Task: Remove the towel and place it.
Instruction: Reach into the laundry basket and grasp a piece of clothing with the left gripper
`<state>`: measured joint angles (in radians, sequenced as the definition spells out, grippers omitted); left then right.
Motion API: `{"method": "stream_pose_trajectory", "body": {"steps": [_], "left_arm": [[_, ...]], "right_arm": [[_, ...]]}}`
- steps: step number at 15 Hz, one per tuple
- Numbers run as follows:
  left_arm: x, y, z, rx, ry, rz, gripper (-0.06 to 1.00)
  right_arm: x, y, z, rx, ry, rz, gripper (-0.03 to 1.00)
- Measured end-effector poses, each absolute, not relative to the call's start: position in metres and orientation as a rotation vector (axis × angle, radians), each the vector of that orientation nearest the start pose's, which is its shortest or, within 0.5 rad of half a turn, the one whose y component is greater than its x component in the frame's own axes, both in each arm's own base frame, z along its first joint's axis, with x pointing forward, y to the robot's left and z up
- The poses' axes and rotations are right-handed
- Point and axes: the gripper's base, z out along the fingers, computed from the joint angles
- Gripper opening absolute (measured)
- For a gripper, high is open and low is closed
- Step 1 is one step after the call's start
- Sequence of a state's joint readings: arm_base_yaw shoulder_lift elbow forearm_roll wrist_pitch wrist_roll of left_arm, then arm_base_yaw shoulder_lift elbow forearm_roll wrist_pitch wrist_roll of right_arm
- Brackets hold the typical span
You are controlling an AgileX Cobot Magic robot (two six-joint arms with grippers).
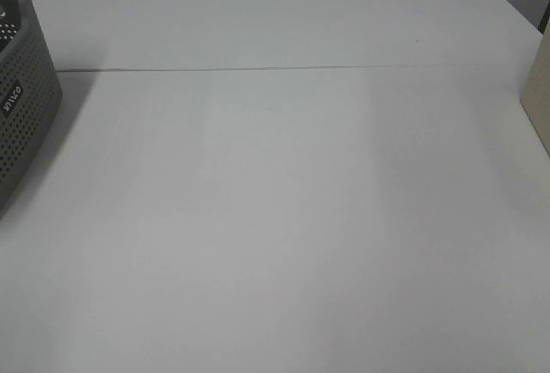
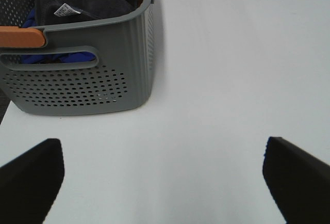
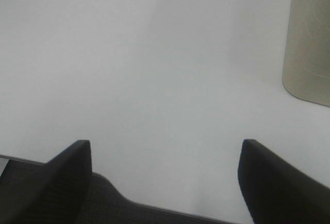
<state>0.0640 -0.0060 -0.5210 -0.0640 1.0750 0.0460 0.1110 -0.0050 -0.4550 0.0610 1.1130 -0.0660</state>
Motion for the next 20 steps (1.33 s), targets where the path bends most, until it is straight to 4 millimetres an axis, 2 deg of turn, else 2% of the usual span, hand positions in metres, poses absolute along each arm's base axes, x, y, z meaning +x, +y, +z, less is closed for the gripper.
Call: {"method": "stream_pose_trajectory", "body": {"steps": [12,15,17,18,20], "left_arm": [[-0.009,-0.009,0.282,-0.008,2.028,-0.053,0.99],[0.003,-0.008,0.3,0.025,2.125,-0.038,0.99],[0.02,-0.007,0.321,0.155,2.255,0.017,0.99],[0.025,-0.007,0.325,0.189,2.281,0.027,0.99],[0.055,-0.005,0.349,0.343,2.339,0.082,0.98]], "right_arm": [[-0.004,0.005,0.261,-0.192,2.128,0.101,0.76],[-0.004,0.005,0.261,-0.192,2.128,0.101,0.76],[-0.004,0.005,0.261,-0.192,2.128,0.101,0.76],[-0.004,0.005,0.261,-0.192,2.128,0.101,0.76],[-0.004,0.005,0.261,-0.192,2.128,0.101,0.76]]}}
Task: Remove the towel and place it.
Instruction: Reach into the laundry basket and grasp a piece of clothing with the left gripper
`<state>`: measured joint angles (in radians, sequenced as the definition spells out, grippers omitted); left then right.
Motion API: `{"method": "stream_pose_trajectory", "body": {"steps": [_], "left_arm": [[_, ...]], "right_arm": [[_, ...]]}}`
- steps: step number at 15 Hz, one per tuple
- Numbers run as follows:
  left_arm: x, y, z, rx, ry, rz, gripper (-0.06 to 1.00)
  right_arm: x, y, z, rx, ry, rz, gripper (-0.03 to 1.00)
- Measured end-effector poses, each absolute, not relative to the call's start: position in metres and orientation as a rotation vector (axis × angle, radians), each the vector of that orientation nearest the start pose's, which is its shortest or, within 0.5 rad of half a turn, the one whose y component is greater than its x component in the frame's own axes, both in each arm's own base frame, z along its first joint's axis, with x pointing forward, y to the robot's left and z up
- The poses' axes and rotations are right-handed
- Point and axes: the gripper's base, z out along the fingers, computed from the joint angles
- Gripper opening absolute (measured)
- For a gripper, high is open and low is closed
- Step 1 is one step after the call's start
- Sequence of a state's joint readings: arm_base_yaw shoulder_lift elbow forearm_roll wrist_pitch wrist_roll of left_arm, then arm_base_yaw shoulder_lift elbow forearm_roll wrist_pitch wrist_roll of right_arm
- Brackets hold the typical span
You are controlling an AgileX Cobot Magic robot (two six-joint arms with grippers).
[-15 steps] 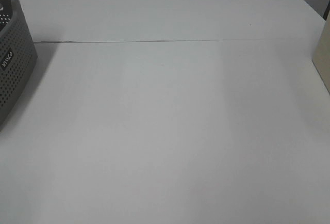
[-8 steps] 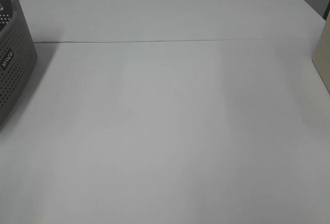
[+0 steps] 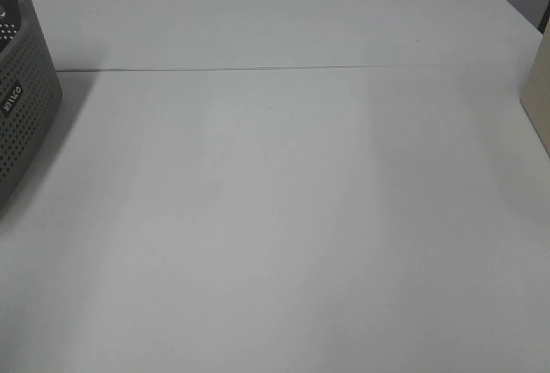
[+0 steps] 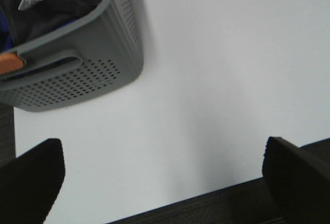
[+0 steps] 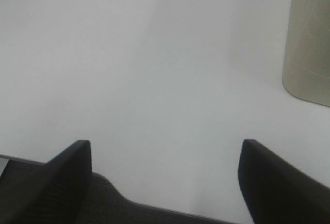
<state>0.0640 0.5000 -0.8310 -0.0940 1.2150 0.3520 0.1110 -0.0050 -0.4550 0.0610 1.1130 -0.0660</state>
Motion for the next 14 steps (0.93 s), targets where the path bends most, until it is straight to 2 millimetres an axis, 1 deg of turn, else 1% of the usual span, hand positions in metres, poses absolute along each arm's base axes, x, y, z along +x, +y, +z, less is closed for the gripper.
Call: {"method": "stream_pose_trajectory", "body": {"steps": [3,4,5,7,9,10,11,13,14], "left_arm": [[0.097,-0.001,0.383,0.559,2.341,0.163,0.98],[0.119,0.0,0.403,0.662,2.314,0.21,0.98],[0.135,0.002,0.413,0.728,2.299,0.238,0.98],[0.176,0.005,0.429,0.814,2.295,0.272,0.98],[0.216,0.01,0.439,0.891,2.286,0.328,0.98],[0.235,0.013,0.442,0.937,2.283,0.366,0.98],[0.245,0.014,0.443,0.966,2.278,0.392,0.98],[0.282,0.024,0.445,1.051,2.28,0.52,0.98],[0.299,0.03,0.441,1.079,2.296,0.584,0.98]], "right_arm": [[-0.004,0.005,0.261,-0.192,2.128,0.101,0.76],[-0.004,0.005,0.261,-0.192,2.128,0.101,0.76],[-0.004,0.005,0.261,-0.192,2.128,0.101,0.76],[-0.004,0.005,0.261,-0.192,2.128,0.101,0.76],[-0.004,0.005,0.261,-0.192,2.128,0.101,0.76],[-0.004,0.005,0.261,-0.192,2.128,0.101,0.76],[-0.004,0.005,0.261,-0.192,2.128,0.101,0.76],[-0.004,0.005,0.261,-0.192,2.128,0.101,0.76],[-0.004,0.005,0.261,-0.192,2.128,0.101,0.76]]}}
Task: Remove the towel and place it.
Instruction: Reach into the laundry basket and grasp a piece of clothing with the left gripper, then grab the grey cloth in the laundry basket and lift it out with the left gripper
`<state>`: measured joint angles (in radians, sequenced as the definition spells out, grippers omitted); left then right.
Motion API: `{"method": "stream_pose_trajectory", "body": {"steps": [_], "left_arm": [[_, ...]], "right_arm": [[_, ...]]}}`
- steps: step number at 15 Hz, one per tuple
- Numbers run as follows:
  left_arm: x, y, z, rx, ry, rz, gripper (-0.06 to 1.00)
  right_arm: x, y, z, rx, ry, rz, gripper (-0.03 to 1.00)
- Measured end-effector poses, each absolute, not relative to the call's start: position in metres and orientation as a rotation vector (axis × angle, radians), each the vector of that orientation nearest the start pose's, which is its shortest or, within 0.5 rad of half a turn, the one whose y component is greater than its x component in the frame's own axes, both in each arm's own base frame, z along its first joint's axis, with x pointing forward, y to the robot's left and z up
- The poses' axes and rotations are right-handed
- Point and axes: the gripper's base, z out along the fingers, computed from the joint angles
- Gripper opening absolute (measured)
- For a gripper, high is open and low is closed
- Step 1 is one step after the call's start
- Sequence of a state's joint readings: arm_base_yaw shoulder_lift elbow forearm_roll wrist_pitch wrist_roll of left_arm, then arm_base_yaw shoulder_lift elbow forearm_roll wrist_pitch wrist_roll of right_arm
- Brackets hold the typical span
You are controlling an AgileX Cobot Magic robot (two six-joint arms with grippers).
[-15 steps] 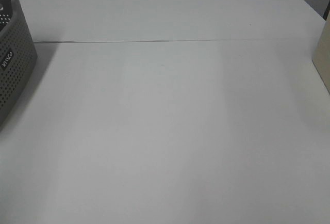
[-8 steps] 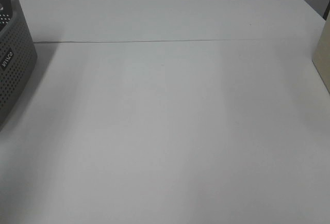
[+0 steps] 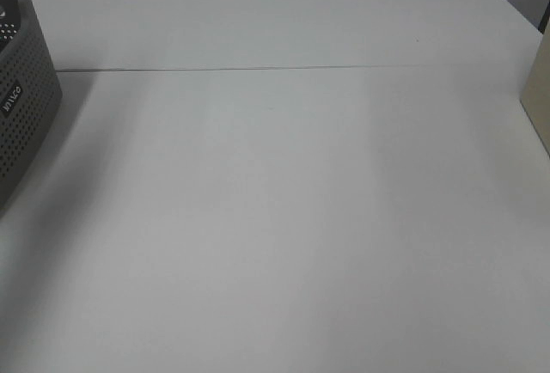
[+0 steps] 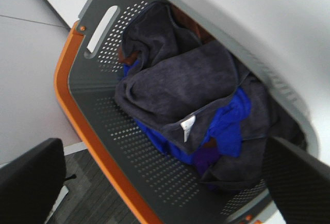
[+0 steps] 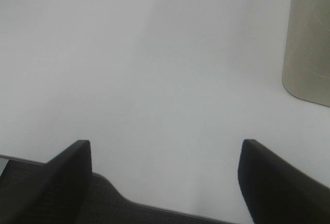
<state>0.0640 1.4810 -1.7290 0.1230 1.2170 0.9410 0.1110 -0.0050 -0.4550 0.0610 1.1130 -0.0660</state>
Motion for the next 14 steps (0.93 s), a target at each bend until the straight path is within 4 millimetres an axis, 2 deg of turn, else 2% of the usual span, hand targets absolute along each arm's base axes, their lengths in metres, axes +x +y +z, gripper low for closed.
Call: {"method": "stream_pose_trajectory", "body": {"steps": [4,5,7,9,14], "left_arm": [[0.346,0.056,0.401,1.305,2.403,0.808,0.97],[0.362,0.075,0.375,1.38,2.474,0.819,0.95],[0.373,0.094,0.352,1.436,2.535,0.78,0.95],[0.38,0.103,0.335,1.49,2.553,0.71,0.95],[0.41,0.111,0.261,1.657,2.646,0.531,0.93]], "right_arm": [[-0.004,0.005,0.261,-0.192,2.128,0.101,0.76],[-0.004,0.005,0.261,-0.192,2.128,0.101,0.76],[-0.004,0.005,0.261,-0.192,2.128,0.101,0.76],[-0.004,0.005,0.261,-0.192,2.128,0.101,0.76],[-0.004,0.005,0.261,-0.192,2.128,0.102,0.76]]}}
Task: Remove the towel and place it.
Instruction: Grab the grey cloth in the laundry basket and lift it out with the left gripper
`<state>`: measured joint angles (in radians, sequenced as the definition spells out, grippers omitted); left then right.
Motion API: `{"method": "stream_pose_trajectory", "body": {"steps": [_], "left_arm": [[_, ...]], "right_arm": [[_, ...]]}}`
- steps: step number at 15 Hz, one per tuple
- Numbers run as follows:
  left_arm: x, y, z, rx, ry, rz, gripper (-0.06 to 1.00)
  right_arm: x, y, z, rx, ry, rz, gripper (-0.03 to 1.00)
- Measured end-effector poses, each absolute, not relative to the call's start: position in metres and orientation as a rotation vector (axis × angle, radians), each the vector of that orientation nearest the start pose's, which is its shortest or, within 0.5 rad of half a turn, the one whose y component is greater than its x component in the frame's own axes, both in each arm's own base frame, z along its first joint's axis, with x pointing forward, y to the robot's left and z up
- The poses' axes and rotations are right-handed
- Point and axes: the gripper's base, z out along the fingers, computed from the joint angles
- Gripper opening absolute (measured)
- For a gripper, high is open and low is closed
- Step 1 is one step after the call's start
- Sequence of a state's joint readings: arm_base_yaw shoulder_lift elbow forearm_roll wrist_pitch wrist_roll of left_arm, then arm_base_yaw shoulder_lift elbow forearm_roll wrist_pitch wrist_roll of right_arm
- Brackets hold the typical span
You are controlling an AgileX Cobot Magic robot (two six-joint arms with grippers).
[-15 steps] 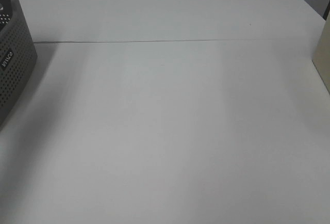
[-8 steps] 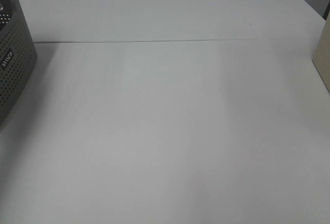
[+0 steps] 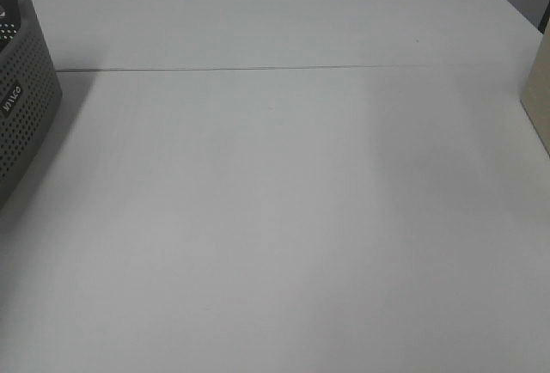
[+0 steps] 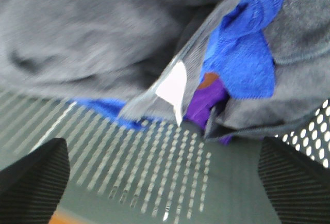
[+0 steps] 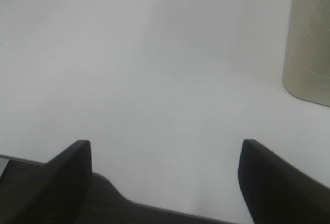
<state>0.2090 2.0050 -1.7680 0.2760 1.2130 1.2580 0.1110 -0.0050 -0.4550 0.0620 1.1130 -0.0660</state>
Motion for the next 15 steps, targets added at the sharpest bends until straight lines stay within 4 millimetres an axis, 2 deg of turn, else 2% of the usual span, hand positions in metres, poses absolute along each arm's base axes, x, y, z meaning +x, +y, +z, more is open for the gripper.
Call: {"method": "stream_pose_trajectory", "body": {"steps": [2,3,6,8,10,11,12,15], "left_arm": [[0.417,0.114,0.239,1.709,2.681,0.505,0.93],[0.421,0.118,0.219,1.771,2.715,0.509,0.93],[0.426,0.122,0.205,1.816,2.719,0.528,0.93],[0.431,0.124,0.185,1.862,2.714,0.528,0.93],[0.432,0.124,0.177,1.876,2.725,0.508,0.9],[0.433,0.124,0.176,1.873,2.728,0.505,0.84],[0.432,0.125,0.176,1.874,2.729,0.511,0.74],[0.432,0.126,0.177,1.857,2.744,0.537,0.23]], "right_arm": [[-0.004,0.005,0.261,-0.192,2.128,0.103,0.76],[-0.004,0.005,0.261,-0.192,2.128,0.103,0.76],[-0.004,0.005,0.261,-0.192,2.128,0.104,0.76],[-0.004,0.005,0.261,-0.192,2.128,0.106,0.76],[-0.004,0.005,0.261,-0.192,2.128,0.106,0.76],[-0.004,0.005,0.261,-0.192,2.128,0.106,0.76],[-0.004,0.005,0.261,-0.192,2.128,0.106,0.76],[-0.004,0.005,0.261,-0.192,2.128,0.106,0.76]]}}
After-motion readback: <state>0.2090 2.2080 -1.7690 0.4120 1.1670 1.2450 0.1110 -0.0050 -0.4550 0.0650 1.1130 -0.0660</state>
